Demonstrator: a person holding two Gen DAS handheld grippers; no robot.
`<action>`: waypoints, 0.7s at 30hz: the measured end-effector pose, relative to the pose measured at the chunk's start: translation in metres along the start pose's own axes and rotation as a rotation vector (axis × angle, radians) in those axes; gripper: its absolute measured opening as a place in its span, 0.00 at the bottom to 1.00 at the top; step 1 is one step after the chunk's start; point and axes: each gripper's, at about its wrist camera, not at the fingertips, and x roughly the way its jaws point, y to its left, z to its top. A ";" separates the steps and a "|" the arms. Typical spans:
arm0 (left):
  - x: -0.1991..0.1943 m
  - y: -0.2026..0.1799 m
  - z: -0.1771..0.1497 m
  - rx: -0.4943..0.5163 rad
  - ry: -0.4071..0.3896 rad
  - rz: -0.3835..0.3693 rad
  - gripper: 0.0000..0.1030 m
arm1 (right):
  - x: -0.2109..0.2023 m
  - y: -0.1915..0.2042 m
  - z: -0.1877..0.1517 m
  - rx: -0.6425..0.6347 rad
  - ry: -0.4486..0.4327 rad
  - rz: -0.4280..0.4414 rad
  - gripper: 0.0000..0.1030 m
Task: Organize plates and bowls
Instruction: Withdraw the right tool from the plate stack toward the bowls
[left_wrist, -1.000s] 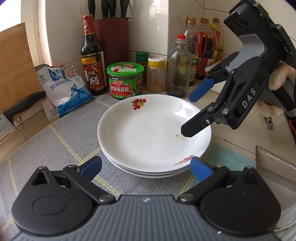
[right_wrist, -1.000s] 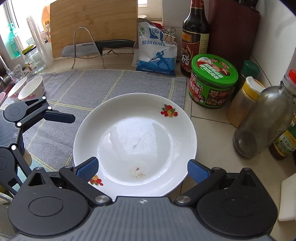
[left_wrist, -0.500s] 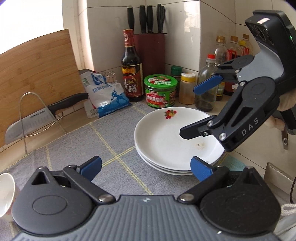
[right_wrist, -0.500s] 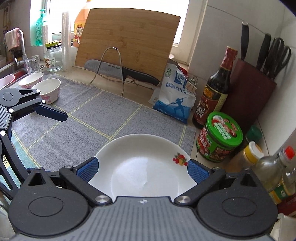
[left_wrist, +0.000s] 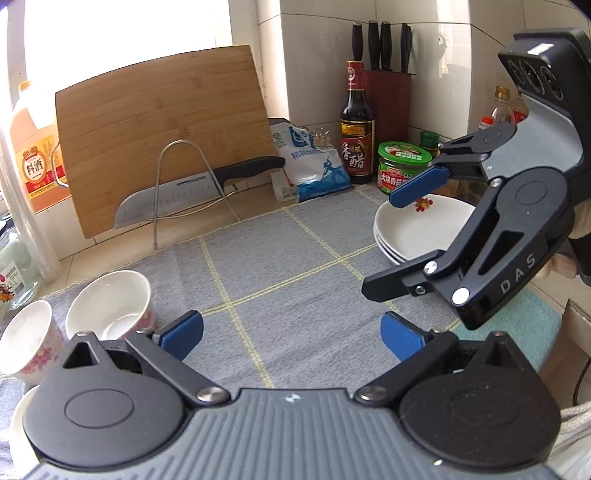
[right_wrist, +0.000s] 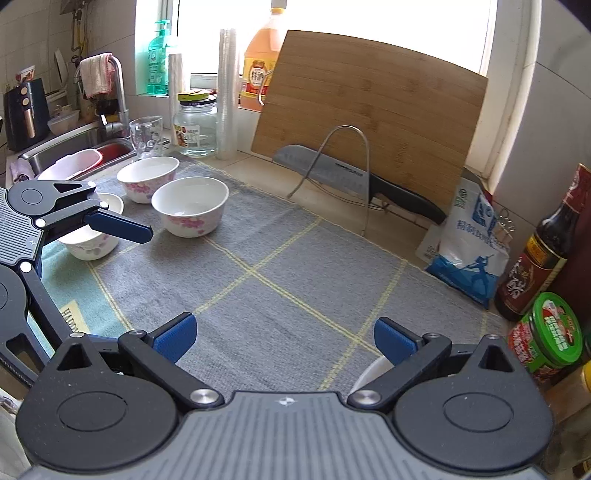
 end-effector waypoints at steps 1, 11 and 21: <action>-0.005 0.009 -0.004 -0.001 0.002 0.004 0.99 | 0.005 0.009 0.004 0.003 0.008 0.011 1.00; -0.048 0.095 -0.041 -0.016 0.046 0.070 0.99 | 0.047 0.091 0.036 -0.019 0.033 -0.001 1.00; -0.064 0.154 -0.061 -0.005 0.086 0.114 0.99 | 0.079 0.144 0.037 -0.064 0.074 0.024 1.00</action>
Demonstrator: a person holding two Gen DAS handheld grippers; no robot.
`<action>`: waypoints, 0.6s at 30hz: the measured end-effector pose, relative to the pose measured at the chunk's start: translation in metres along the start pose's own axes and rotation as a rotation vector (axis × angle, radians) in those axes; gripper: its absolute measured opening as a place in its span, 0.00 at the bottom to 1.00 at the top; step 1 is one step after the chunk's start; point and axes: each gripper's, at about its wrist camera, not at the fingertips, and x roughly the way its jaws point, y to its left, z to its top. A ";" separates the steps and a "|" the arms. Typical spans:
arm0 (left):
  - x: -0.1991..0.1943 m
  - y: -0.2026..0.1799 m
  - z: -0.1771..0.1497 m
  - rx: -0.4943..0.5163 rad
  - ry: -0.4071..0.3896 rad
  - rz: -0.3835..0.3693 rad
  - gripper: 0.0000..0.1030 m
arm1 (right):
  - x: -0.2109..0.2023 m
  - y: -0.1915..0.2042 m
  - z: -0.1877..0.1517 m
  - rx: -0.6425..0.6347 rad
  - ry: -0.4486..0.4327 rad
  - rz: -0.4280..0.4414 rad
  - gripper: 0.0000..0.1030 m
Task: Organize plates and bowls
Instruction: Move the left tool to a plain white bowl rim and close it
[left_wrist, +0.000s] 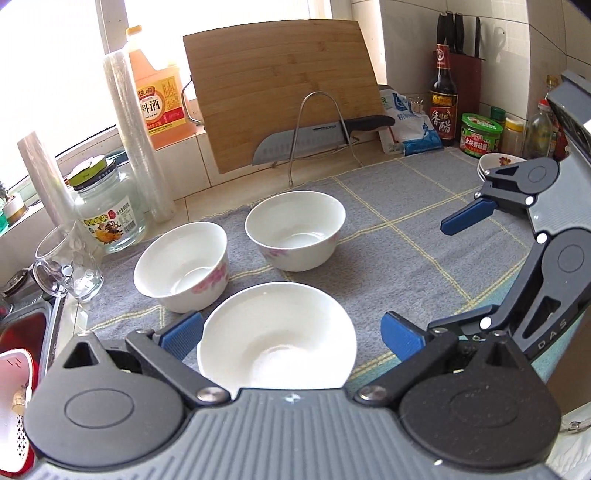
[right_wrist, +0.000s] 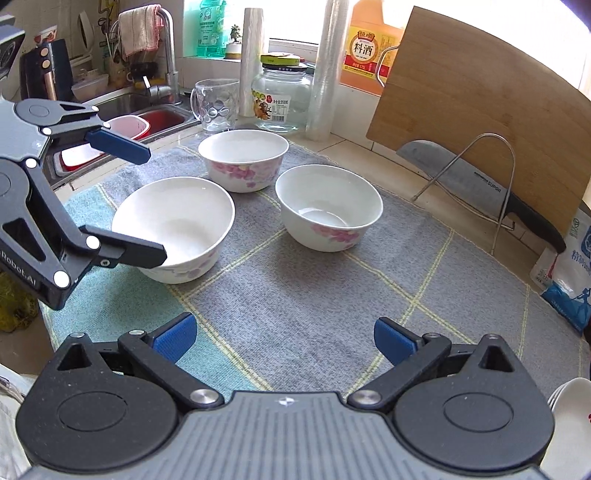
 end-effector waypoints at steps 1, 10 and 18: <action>0.001 0.005 -0.001 0.005 0.004 0.005 0.99 | 0.002 0.003 0.001 -0.002 0.000 0.007 1.00; 0.024 0.042 -0.005 -0.048 0.066 -0.006 0.97 | 0.028 0.042 0.009 -0.041 -0.050 0.049 1.00; 0.042 0.051 -0.009 -0.044 0.113 -0.049 0.83 | 0.042 0.062 0.018 -0.057 -0.101 0.089 1.00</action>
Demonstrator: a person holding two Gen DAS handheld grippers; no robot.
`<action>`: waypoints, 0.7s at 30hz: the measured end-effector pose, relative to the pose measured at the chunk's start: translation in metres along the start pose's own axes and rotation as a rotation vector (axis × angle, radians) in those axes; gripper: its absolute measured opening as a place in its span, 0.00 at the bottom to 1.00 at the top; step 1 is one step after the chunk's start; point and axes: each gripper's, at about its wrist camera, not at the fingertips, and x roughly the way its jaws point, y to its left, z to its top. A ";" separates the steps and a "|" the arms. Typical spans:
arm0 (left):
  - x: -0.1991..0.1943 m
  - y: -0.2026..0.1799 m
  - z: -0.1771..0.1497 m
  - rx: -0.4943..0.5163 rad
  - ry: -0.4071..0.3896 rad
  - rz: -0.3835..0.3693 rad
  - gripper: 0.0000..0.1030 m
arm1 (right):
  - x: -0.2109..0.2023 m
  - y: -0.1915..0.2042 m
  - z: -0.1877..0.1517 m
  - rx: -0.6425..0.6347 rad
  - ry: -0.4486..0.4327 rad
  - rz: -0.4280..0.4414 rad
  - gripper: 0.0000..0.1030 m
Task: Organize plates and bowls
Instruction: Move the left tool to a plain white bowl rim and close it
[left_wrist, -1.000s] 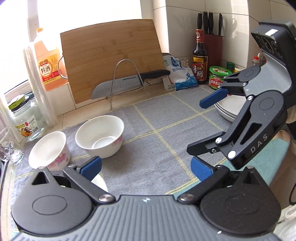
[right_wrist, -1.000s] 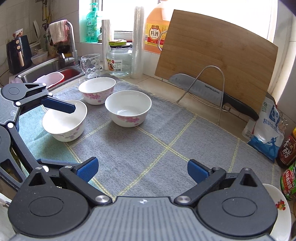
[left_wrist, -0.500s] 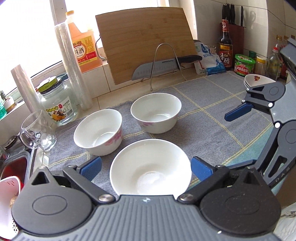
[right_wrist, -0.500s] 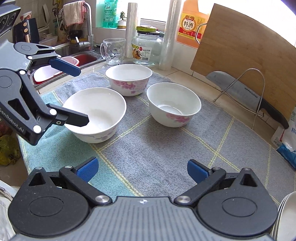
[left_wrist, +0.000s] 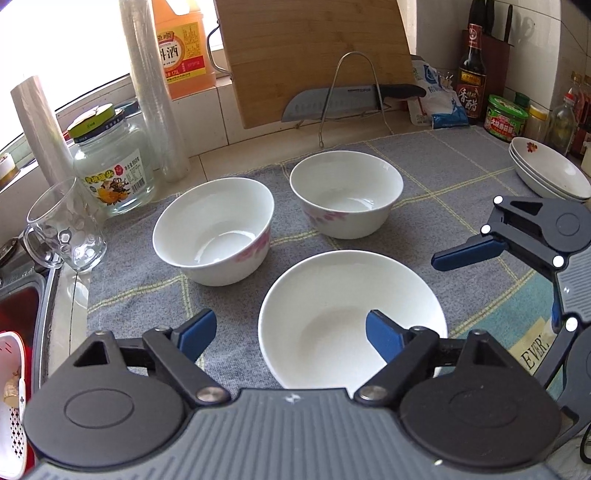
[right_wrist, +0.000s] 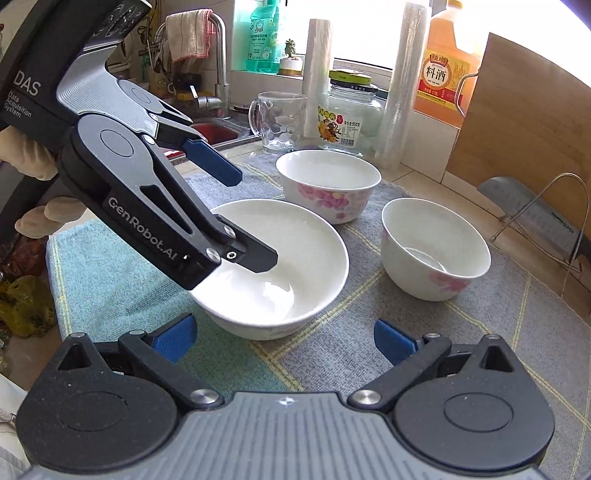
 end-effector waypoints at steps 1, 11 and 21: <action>0.001 0.000 -0.001 -0.002 0.005 -0.007 0.81 | 0.002 0.002 0.001 -0.005 -0.004 0.003 1.00; 0.008 0.006 -0.001 -0.030 0.037 -0.068 0.64 | 0.008 0.007 0.003 -0.014 -0.002 0.027 0.79; 0.013 0.011 0.003 -0.037 0.057 -0.130 0.54 | 0.009 0.006 0.002 -0.012 -0.003 0.029 0.79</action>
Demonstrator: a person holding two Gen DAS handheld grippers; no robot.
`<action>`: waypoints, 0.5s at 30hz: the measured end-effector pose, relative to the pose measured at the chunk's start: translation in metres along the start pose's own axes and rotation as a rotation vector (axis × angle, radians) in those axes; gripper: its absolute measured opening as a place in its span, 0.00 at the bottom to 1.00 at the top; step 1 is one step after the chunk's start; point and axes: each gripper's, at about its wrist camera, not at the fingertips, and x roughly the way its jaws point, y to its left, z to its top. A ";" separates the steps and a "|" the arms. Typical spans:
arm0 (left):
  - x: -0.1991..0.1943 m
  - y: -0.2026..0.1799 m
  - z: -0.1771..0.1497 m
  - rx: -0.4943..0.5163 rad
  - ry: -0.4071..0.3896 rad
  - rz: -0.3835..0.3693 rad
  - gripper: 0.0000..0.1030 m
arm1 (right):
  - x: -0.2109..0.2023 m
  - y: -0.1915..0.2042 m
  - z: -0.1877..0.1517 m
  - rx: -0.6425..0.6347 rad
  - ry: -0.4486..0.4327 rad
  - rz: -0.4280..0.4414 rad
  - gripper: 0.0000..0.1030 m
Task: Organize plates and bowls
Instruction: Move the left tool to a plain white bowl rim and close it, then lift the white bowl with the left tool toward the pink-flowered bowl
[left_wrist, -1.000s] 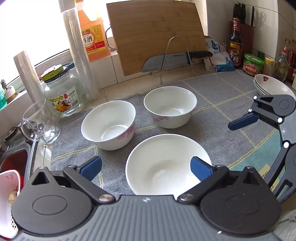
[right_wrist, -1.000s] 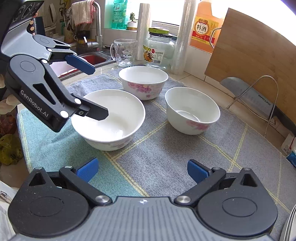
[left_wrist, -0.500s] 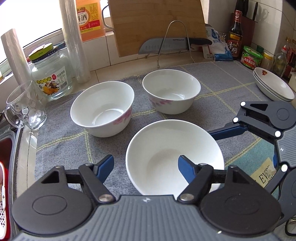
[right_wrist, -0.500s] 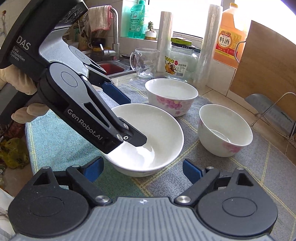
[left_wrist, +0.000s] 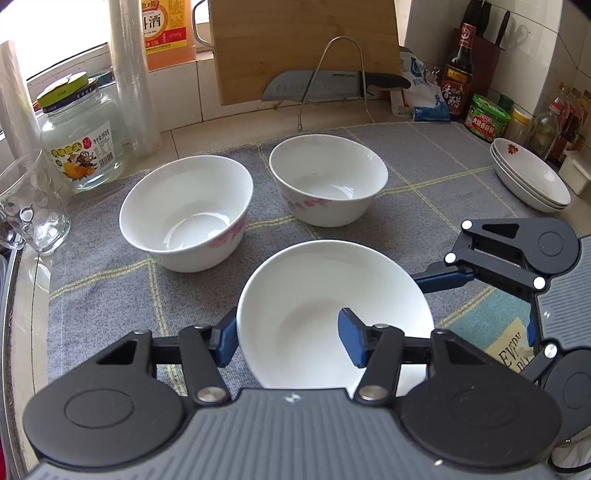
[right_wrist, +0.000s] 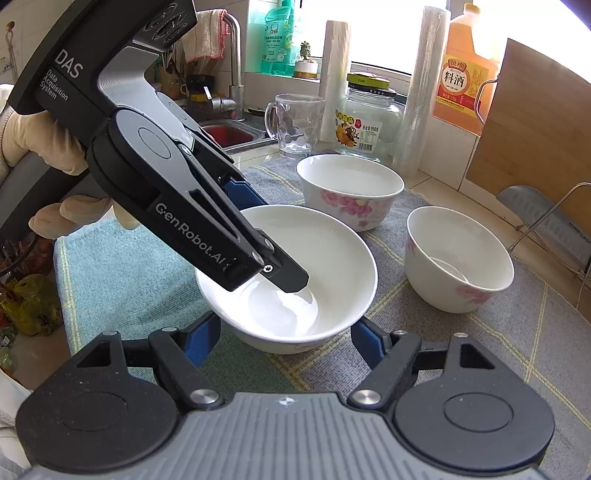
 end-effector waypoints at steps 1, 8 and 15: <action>0.001 0.000 0.000 0.002 0.002 -0.001 0.53 | 0.000 0.000 0.000 0.001 0.000 0.000 0.79; 0.002 0.000 0.001 0.014 0.008 -0.003 0.53 | 0.000 0.000 0.001 0.005 0.004 -0.001 0.79; 0.001 -0.004 0.004 0.023 0.006 -0.017 0.53 | -0.008 -0.003 0.001 0.016 0.006 -0.003 0.79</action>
